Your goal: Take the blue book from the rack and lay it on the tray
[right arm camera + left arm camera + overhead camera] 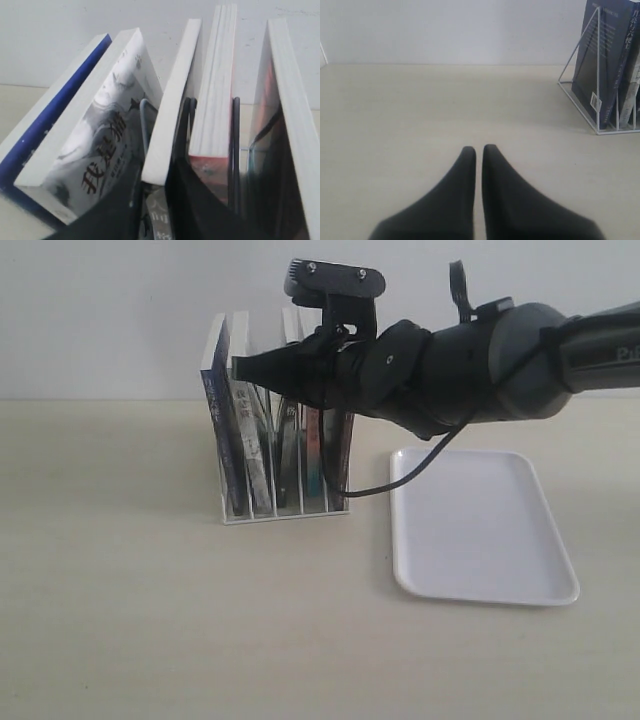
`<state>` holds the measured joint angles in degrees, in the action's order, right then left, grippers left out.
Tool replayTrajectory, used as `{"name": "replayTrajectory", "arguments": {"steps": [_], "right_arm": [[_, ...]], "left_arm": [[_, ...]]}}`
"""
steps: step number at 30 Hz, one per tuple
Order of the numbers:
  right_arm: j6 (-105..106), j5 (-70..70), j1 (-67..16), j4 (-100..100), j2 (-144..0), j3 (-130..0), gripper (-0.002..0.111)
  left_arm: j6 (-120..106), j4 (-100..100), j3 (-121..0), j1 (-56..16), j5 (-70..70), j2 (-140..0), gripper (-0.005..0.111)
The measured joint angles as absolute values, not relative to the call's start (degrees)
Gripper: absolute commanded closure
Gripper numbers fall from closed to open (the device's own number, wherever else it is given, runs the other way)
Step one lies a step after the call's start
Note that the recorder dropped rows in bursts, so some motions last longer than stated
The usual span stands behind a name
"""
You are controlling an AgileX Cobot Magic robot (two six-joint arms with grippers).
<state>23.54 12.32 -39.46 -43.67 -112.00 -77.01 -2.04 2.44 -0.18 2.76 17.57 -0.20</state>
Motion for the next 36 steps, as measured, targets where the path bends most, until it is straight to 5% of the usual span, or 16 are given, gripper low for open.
{"name": "replayTrajectory", "arguments": {"steps": [36], "right_arm": [[28.3,10.7,-39.5,-43.4,-105.8,-76.9,0.108]], "left_arm": [[-2.0,2.4,-0.2,2.8,17.6,-0.2,0.103]]}}
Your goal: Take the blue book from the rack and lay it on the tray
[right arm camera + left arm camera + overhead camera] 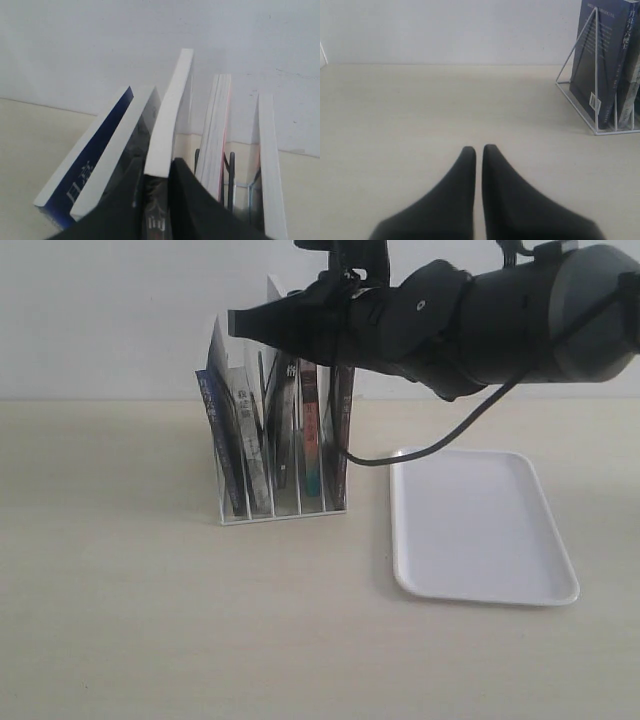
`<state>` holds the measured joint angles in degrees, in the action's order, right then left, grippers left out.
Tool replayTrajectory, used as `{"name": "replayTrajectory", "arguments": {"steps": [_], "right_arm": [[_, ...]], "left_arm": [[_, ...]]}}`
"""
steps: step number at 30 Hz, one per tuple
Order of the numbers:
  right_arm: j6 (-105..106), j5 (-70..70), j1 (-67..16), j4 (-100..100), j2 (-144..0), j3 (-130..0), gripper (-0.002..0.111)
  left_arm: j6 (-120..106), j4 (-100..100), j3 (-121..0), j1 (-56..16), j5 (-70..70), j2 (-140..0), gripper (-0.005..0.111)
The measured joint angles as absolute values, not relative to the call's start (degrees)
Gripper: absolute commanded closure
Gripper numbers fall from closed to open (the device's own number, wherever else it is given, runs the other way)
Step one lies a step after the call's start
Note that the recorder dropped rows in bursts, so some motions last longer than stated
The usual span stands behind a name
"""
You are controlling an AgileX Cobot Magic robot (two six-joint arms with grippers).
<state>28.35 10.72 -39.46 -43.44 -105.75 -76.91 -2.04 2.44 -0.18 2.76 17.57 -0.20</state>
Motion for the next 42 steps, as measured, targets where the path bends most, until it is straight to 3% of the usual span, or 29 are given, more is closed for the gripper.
{"name": "replayTrajectory", "arguments": {"steps": [4,6,8,12,13,28,33,37,42], "right_arm": [[28.4,10.5,-39.5,-43.4,-105.8,-76.9,0.107],[28.4,10.5,-39.5,-43.4,-106.1,-76.9,0.1],[28.4,10.6,-39.5,-43.4,-106.7,-76.9,0.086],[28.3,10.8,-39.8,-43.3,-107.3,-76.9,0.048],[28.3,10.9,-40.0,-43.3,-107.3,-76.9,0.043],[28.4,11.1,-40.1,-42.3,-104.7,-77.0,0.048],[30.9,11.1,-44.0,-40.3,-104.2,-78.0,0.048],[30.7,8.0,-44.5,-40.1,-104.1,-79.2,0.061],[29.3,7.2,-45.1,-40.1,-104.3,-79.3,0.061]], "left_arm": [[-2.0,2.4,-0.2,2.8,17.6,-0.2,0.103],[-2.0,2.4,-0.2,2.8,17.6,-0.2,0.103],[-2.0,2.4,-0.2,2.8,17.6,-0.2,0.103],[-2.0,2.4,-0.2,2.8,17.6,-0.2,0.103],[-2.0,2.4,-0.2,2.8,17.6,-0.2,0.103],[-2.0,2.4,-0.2,2.8,17.6,-0.2,0.103],[-2.0,2.4,-0.2,2.8,17.6,-0.2,0.103],[-2.0,2.4,-0.2,2.8,17.6,-0.2,0.103],[-2.0,2.4,-0.2,2.8,17.6,-0.2,0.103]]}}
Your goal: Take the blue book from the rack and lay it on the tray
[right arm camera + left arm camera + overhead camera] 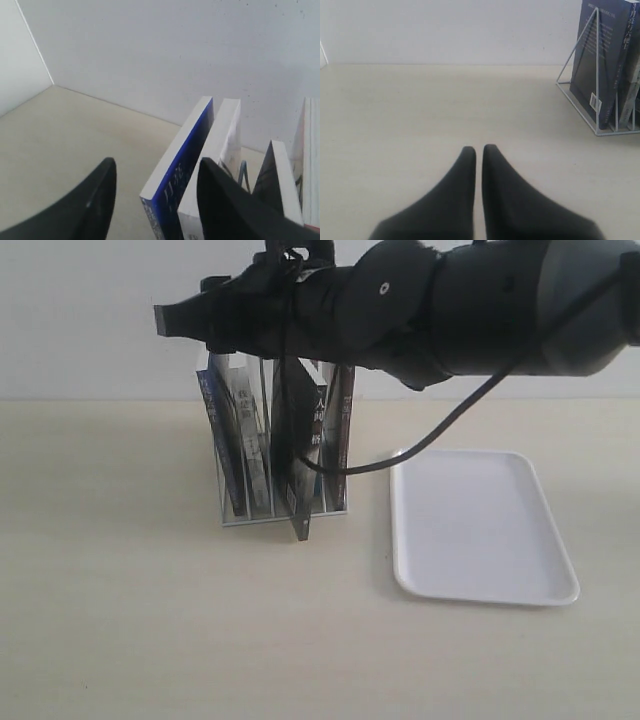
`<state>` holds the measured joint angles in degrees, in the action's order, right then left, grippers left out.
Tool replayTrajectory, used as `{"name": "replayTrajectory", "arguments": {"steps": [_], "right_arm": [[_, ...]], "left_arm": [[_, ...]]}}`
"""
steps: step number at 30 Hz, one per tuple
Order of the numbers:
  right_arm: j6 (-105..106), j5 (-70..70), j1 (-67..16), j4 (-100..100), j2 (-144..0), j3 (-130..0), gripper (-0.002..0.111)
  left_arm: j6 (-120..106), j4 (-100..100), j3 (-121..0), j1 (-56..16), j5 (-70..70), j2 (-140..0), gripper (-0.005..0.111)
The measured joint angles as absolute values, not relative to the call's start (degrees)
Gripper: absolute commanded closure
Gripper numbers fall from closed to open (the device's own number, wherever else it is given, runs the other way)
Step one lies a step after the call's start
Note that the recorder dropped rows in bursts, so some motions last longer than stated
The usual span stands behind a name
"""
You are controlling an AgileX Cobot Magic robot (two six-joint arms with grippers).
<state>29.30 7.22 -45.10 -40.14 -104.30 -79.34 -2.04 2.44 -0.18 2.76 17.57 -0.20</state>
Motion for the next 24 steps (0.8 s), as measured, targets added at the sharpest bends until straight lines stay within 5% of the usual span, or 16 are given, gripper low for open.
{"name": "replayTrajectory", "arguments": {"steps": [6,24], "right_arm": [[29.2,6.7,-45.8,-40.1,-110.6,-84.3,0.046],[27.8,9.4,-45.8,-40.0,-117.1,-88.4,0.046]], "left_arm": [[-2.0,2.4,-0.2,2.8,17.6,-0.2,0.103],[-2.0,2.4,-0.2,2.8,17.6,-0.2,0.103]]}}
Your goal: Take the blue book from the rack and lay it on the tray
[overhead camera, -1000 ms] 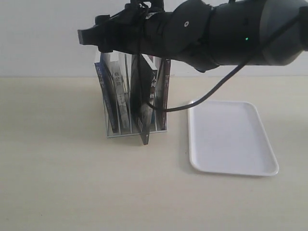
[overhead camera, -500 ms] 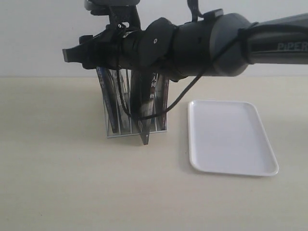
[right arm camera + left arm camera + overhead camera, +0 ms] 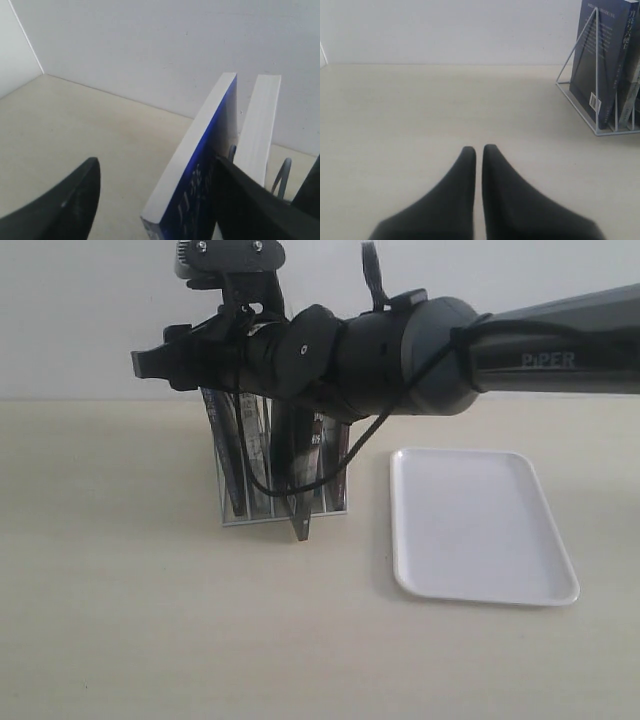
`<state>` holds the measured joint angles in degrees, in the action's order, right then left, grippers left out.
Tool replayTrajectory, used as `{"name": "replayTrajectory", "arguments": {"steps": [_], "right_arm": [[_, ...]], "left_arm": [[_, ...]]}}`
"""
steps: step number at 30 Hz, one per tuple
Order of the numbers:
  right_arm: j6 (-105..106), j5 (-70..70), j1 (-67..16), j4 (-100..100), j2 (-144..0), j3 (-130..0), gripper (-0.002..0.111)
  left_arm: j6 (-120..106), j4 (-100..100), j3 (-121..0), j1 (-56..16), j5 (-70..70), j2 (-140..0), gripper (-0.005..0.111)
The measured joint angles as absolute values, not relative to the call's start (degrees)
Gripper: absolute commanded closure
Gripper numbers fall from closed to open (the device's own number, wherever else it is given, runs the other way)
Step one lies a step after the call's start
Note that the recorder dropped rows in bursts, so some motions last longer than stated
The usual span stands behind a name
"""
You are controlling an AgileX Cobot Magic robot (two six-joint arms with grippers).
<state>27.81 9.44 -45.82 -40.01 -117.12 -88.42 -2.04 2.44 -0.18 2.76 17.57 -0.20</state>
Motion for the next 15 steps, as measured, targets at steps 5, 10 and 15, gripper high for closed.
{"name": "replayTrajectory", "arguments": {"steps": [5,10,15], "right_arm": [[27.8,9.3,-45.8,-40.0,-116.9,-88.4,0.046],[28.2,7.0,-45.8,-40.4,-114.9,-88.4,0.046],[27.9,5.8,-45.8,-40.4,-113.8,-88.4,0.046]], "left_arm": [[-2.0,2.4,-0.2,2.8,17.6,-0.2,0.103],[-2.0,2.4,-0.2,2.8,17.6,-0.2,0.103],[-2.0,2.4,-0.2,2.8,17.6,-0.2,0.103]]}}
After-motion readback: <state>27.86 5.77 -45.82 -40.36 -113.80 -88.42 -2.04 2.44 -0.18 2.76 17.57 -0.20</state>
